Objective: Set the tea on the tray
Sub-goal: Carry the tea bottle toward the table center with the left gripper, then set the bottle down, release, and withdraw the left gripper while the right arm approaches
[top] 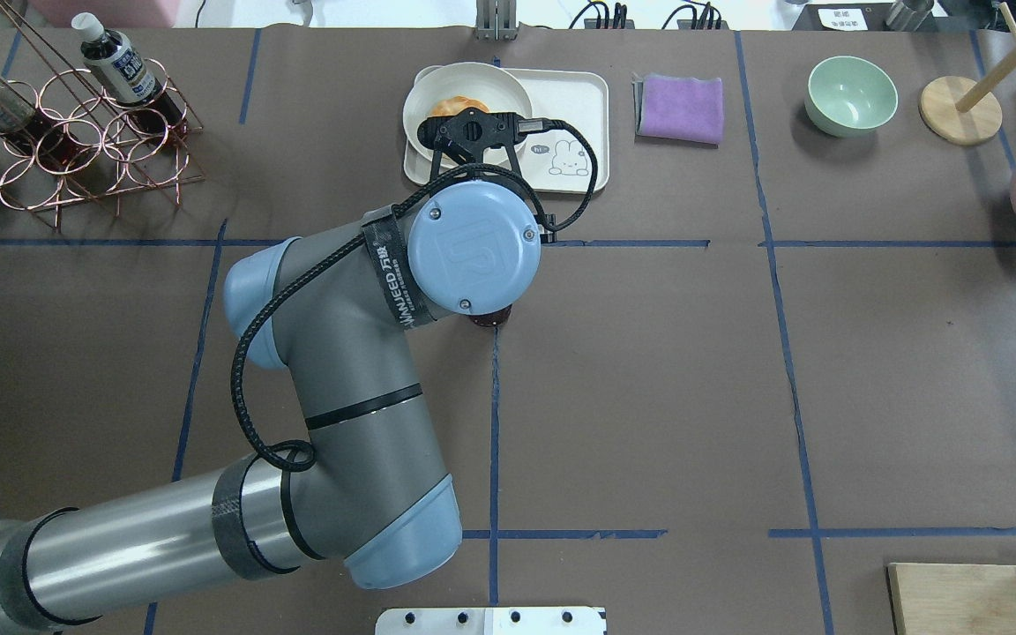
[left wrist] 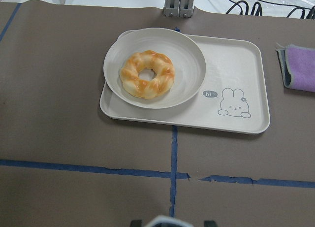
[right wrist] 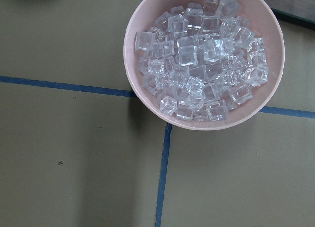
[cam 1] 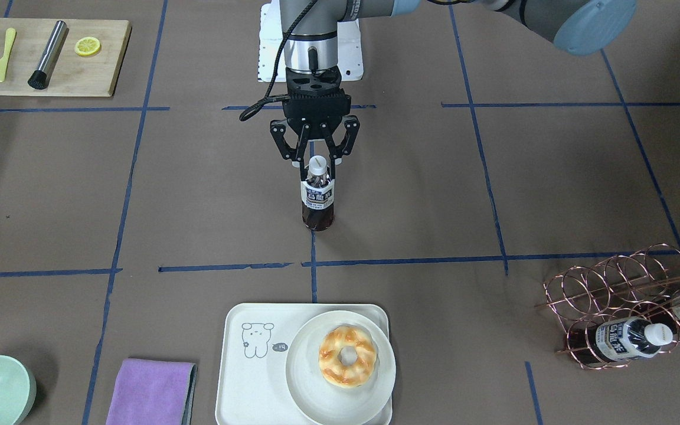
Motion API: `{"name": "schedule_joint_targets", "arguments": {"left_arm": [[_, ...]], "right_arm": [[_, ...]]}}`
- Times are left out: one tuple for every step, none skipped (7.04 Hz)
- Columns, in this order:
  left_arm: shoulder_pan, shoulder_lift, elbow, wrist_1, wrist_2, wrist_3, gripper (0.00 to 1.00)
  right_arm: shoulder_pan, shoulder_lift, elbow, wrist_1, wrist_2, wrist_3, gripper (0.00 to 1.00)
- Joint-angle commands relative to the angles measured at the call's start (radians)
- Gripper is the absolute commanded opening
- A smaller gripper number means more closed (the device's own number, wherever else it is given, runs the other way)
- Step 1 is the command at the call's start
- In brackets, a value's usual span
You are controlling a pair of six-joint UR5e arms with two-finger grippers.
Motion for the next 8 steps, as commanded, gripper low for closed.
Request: {"name": "schedule_joint_targets", "arguments": {"left_arm": [[-0.004, 0.008, -0.102, 0.019, -0.004, 0.022, 1.0], [-0.01, 0.067, -0.227, 0.071, -0.006, 0.086, 1.0], [-0.039, 0.147, -0.321, 0.096, -0.015, 0.137, 1.0], [-0.097, 0.223, -0.351, 0.107, -0.12, 0.187, 1.0], [-0.189, 0.292, -0.356, 0.146, -0.267, 0.288, 1.0], [-0.281, 0.351, -0.386, 0.22, -0.364, 0.43, 1.0], [-0.383, 0.438, -0.432, 0.29, -0.457, 0.58, 1.0], [-0.506, 0.527, -0.446, 0.324, -0.565, 0.755, 1.0]], "right_arm": [[0.0, -0.001, 0.004, 0.0, 0.0, 0.002, 1.0], [0.0, 0.001, 0.01, 0.002, 0.008, 0.002, 1.0], [0.0, 0.002, 0.033, 0.002, 0.021, 0.002, 1.0], [-0.002, 0.008, 0.061, 0.002, 0.044, 0.027, 1.0], [-0.027, 0.014, 0.11, 0.002, 0.064, 0.116, 1.0], [-0.091, 0.014, 0.19, 0.0, 0.066, 0.223, 1.0], [-0.162, 0.037, 0.269, -0.005, 0.064, 0.371, 1.0], [-0.239, 0.098, 0.301, -0.011, 0.064, 0.5, 1.0]]}}
